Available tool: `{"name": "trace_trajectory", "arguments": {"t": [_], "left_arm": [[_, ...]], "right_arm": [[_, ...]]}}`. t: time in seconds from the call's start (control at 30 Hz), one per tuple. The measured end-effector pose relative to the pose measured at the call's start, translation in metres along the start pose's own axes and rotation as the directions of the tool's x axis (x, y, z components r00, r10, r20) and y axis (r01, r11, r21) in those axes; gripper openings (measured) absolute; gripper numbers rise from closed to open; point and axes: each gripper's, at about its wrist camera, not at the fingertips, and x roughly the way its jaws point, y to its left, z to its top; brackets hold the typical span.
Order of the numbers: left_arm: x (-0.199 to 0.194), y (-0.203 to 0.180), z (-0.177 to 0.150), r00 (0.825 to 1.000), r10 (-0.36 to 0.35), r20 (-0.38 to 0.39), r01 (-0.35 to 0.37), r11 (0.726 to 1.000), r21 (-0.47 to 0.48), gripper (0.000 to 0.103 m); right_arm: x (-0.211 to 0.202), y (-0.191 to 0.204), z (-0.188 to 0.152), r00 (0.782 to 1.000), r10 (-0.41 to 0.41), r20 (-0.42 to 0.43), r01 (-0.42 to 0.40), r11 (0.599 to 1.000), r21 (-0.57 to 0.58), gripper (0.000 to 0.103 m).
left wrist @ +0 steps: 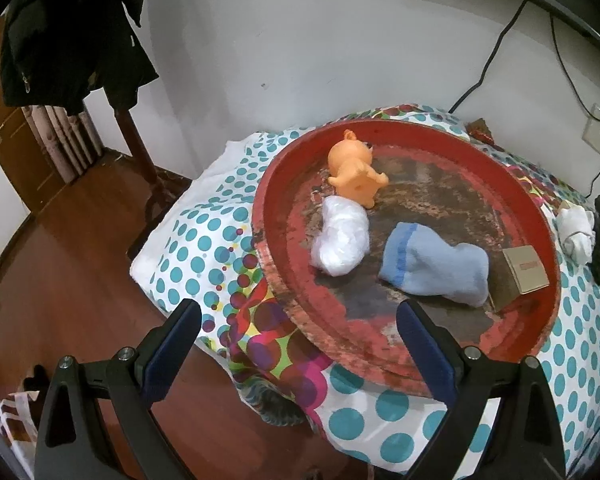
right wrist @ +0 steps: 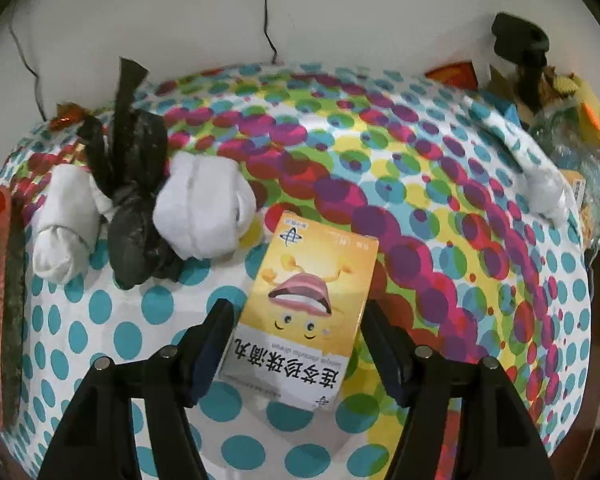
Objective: Organize objects
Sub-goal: 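Grasp the white rolled sock with the left gripper while the right gripper holds the yellow box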
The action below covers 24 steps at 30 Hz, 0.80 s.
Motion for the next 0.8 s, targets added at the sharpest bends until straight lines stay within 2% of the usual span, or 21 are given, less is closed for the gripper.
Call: {"name": "trace_trajectory", "arguments": {"t": [0.27, 0.37, 0.5, 0.63, 0.8], "left_arm": [[-0.006, -0.018, -0.002, 1.0, -0.024, 0.0, 0.024, 0.999, 0.034, 0.098], [-0.013, -0.028, -0.001, 0.999, -0.044, 0.008, 0.043, 0.998, 0.051, 0.098], [-0.023, -0.052, 0.0, 0.996, -0.085, 0.005, 0.084, 0.992, 0.089, 0.098], [-0.029, -0.087, 0.003, 0.991, -0.134, -0.013, 0.134, 0.98, 0.147, 0.098], [-0.046, -0.149, 0.008, 0.982, -0.19, 0.002, 0.182, 0.943, 0.277, 0.1]], "right_arm": [[-0.005, -0.007, -0.008, 0.991, 0.094, 0.094, -0.086, 0.993, -0.086, 0.053], [-0.006, -0.014, -0.01, 0.986, 0.105, 0.131, -0.088, 0.987, -0.136, 0.052], [-0.006, -0.028, -0.012, 0.98, 0.077, 0.186, -0.042, 0.982, -0.182, 0.052], [-0.004, -0.045, -0.01, 0.974, 0.043, 0.221, -0.002, 0.984, -0.181, 0.052], [-0.004, -0.066, -0.011, 0.968, 0.031, 0.25, 0.011, 0.987, -0.162, 0.052]]}}
